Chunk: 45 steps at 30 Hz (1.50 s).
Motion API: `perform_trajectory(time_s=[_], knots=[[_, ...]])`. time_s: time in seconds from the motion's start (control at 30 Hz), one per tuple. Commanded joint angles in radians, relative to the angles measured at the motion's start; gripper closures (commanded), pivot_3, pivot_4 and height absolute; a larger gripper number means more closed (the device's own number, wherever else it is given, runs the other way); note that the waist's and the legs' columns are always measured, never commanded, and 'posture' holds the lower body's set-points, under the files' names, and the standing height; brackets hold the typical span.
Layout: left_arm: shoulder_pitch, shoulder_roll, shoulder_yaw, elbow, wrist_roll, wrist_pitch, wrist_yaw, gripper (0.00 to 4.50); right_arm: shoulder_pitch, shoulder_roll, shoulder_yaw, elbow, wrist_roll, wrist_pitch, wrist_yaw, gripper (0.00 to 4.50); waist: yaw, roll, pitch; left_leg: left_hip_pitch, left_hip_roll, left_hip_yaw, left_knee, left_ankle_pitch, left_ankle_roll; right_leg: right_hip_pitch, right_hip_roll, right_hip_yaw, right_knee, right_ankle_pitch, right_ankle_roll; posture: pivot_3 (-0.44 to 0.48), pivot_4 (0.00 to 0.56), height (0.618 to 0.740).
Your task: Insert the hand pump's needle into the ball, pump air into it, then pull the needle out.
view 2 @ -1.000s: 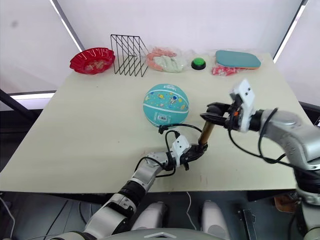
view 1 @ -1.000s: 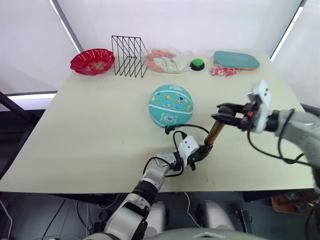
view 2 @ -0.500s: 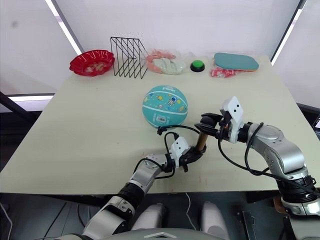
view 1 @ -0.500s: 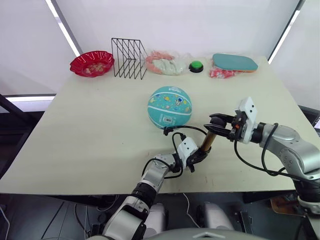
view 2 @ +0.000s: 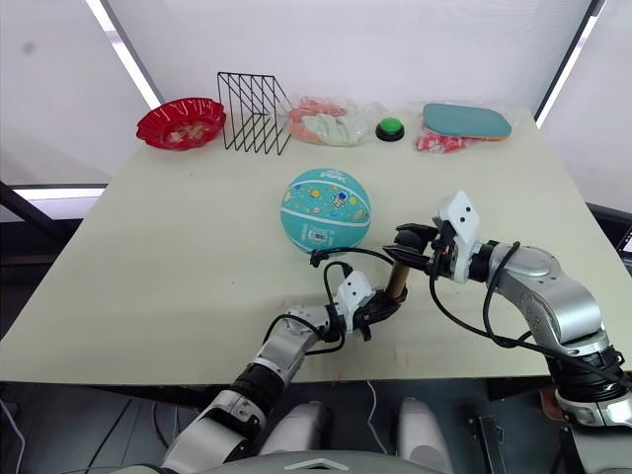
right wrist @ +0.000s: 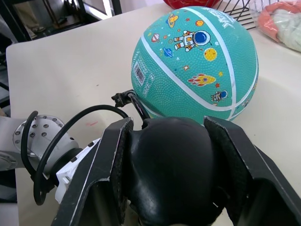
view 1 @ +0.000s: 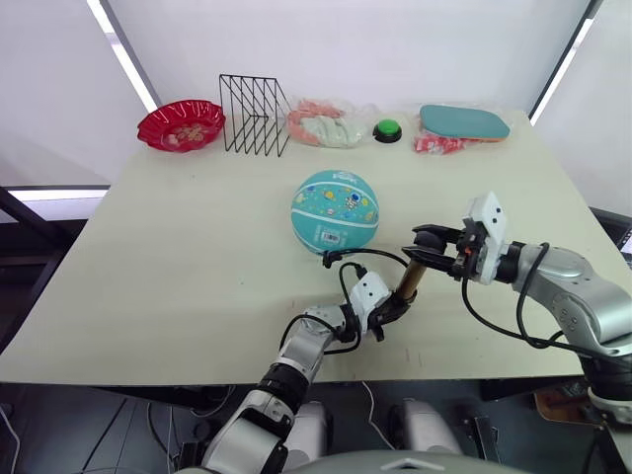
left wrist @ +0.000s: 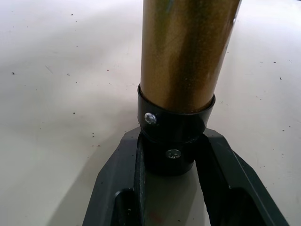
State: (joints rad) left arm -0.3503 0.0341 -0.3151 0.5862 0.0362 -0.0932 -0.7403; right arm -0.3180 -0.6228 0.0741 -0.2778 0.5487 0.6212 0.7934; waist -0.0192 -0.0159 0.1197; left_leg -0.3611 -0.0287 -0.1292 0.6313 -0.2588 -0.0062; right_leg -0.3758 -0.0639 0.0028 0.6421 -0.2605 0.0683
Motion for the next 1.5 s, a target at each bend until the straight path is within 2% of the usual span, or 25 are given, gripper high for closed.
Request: perform_trajectory(time_s=[0.03,0.17,0.2,0.23,0.27,0.33,0.4,0.67,0.9,1.07,1.2,1.33,1.5], knots=[[0.024,0.009,0.018,0.002,-0.024,0.023,-0.008,3.47,0.061,-0.008,0.099,0.055,-0.051,0.075,0.012,2.60,0.000,0.000,0.000,0.000,0.000,0.000,0.000,0.000,0.000,0.000,0.000,0.000,0.000,0.000,0.000,0.000,0.150,0.740],[0.021,0.008,0.018,-0.004,-0.035,0.039,-0.026,3.47,0.057,-0.008,0.102,0.063,-0.057,0.070,0.017,2.60,0.001,0.001,0.001,0.000,0.000,0.000,0.000,0.000,0.000,0.000,0.000,0.000,0.000,0.000,0.000,0.000,0.150,0.740],[0.018,0.009,0.022,-0.016,-0.035,0.041,-0.019,2.46,0.057,-0.009,0.100,0.064,-0.058,0.070,0.018,2.60,0.001,0.001,0.001,0.000,0.000,0.000,0.000,0.000,0.000,0.000,0.000,0.000,0.000,0.000,0.000,0.000,0.150,0.740],[0.017,0.012,0.025,-0.042,-0.041,0.048,-0.021,2.23,0.054,-0.009,0.098,0.064,-0.059,0.068,0.018,2.60,0.002,0.001,0.001,0.000,0.000,0.000,0.000,0.000,0.000,0.000,0.000,0.000,0.000,0.000,0.000,0.000,0.150,0.740],[0.016,0.014,0.026,-0.061,-0.046,0.054,-0.022,1.69,0.052,-0.009,0.095,0.064,-0.061,0.066,0.019,2.61,0.003,0.000,0.002,0.000,0.000,0.000,0.000,0.000,0.000,0.000,0.000,0.000,0.000,0.000,0.000,0.000,0.150,0.740],[0.023,0.021,0.031,-0.114,-0.066,0.083,-0.032,0.97,0.051,-0.009,0.089,0.065,-0.067,0.060,0.019,2.63,0.005,-0.001,0.005,-0.001,0.000,-0.001,0.000,0.000,0.000,0.000,-0.001,0.000,0.000,0.000,0.000,0.000,0.150,0.740],[0.035,0.034,0.030,-0.159,-0.079,0.114,-0.043,0.01,0.054,-0.018,0.091,0.072,-0.086,0.044,0.024,2.63,0.005,-0.001,0.006,0.000,0.000,-0.002,0.001,0.000,0.000,0.000,-0.001,-0.001,0.000,0.000,0.000,0.000,0.150,0.740],[0.087,0.124,0.035,-0.379,-0.167,0.295,-0.134,0.00,0.037,-0.031,0.067,0.061,-0.106,0.022,0.031,2.63,0.009,0.003,0.012,-0.001,-0.001,-0.003,0.001,0.000,0.000,0.000,-0.002,-0.001,0.000,0.000,0.000,0.000,0.150,0.740],[0.132,0.221,0.052,-0.562,-0.248,0.401,-0.198,0.00,-0.038,-0.121,0.037,-0.063,-0.079,0.074,0.047,2.63,0.009,0.007,0.028,-0.003,-0.002,-0.003,0.001,0.000,0.000,-0.001,-0.006,-0.001,0.000,0.000,0.000,0.000,0.150,0.740],[0.185,0.297,0.084,-0.683,-0.305,0.456,-0.213,0.00,-0.101,-0.195,0.028,-0.139,-0.041,0.140,0.083,2.63,0.011,0.009,0.036,-0.010,-0.002,-0.004,0.001,0.000,0.000,-0.006,-0.007,-0.001,-0.001,0.003,-0.004,0.000,0.150,0.740],[0.211,0.373,0.133,-0.769,-0.380,0.509,-0.251,0.00,-0.178,-0.281,0.031,-0.209,-0.034,0.172,0.140,2.63,0.012,0.012,0.042,-0.024,-0.003,-0.004,0.004,0.001,-0.001,-0.021,-0.007,-0.001,0.000,0.004,-0.005,0.000,0.150,0.740],[0.188,0.402,0.155,-0.773,-0.421,0.528,-0.266,0.00,-0.229,-0.337,0.075,-0.237,-0.078,0.150,0.183,2.63,0.014,0.014,0.047,-0.027,-0.005,-0.003,0.005,0.001,-0.001,-0.023,-0.008,-0.001,0.000,0.004,-0.005,0.000,0.150,0.740],[0.256,0.439,0.213,-0.848,-0.476,0.547,-0.250,0.00,-0.296,-0.352,0.099,-0.257,-0.105,0.143,0.208,2.63,0.003,0.014,0.048,-0.036,-0.004,-0.002,0.005,0.003,-0.006,-0.031,-0.009,0.001,0.000,0.004,-0.005,0.000,0.150,0.740]])
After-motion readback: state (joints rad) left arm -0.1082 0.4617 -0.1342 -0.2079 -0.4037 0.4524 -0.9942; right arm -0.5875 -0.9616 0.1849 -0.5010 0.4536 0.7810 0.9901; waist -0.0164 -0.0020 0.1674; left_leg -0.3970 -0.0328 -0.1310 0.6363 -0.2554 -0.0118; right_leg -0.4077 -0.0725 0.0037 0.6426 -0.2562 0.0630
